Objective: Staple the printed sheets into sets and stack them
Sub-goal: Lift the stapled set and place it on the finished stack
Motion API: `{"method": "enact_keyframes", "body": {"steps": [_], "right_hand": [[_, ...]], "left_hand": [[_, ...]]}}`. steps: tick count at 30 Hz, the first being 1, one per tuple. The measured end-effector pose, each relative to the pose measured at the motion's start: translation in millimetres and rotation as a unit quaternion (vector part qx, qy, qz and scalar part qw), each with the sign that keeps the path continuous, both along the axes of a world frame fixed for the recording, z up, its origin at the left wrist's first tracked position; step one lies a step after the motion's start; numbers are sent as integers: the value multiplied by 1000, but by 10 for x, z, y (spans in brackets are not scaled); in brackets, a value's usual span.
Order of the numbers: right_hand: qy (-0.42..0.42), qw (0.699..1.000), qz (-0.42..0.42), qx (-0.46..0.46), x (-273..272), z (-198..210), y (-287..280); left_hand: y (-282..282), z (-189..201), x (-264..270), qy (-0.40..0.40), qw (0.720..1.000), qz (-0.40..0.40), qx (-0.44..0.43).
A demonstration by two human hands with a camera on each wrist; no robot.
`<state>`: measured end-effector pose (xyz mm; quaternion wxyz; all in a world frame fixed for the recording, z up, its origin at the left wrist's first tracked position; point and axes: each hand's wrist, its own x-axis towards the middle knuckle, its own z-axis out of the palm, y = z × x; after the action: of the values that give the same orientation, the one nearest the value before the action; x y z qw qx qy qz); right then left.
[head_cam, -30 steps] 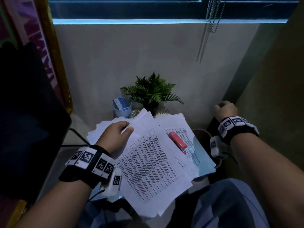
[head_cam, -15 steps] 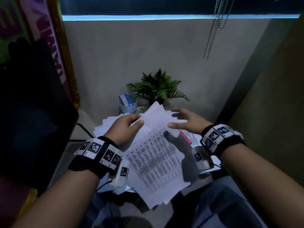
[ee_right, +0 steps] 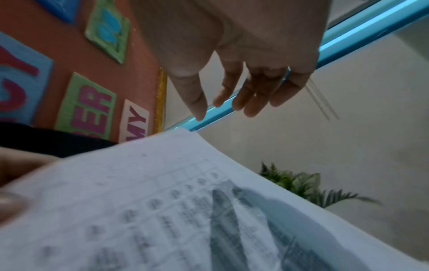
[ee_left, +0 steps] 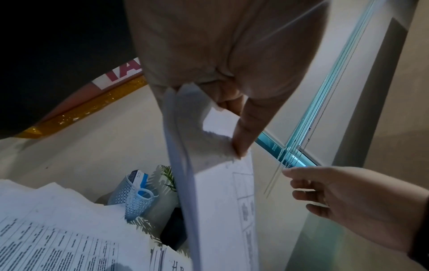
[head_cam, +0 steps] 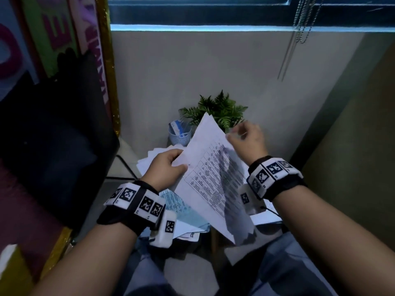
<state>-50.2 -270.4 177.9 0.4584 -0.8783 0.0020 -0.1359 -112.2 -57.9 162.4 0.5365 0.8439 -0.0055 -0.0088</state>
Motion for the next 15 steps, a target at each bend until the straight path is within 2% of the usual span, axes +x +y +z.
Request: {"method": "enact_keyframes", "body": {"steps": [3,5,8,15], "right_hand": [[136,985,91,59,-264,8,205],[192,971,117,85,-381,-52,313],[217,962,113,119,-446,-113,442],[270,948,103,136,-472,-70,525]], "left_hand": [[-38,-18,7,-11,1000,19,6],[-64,-18,-13,-20,1000,20,8],[-79,-32,-44,-33,999,10,15],[-117,-32,-70,-36,999,7,23]]}}
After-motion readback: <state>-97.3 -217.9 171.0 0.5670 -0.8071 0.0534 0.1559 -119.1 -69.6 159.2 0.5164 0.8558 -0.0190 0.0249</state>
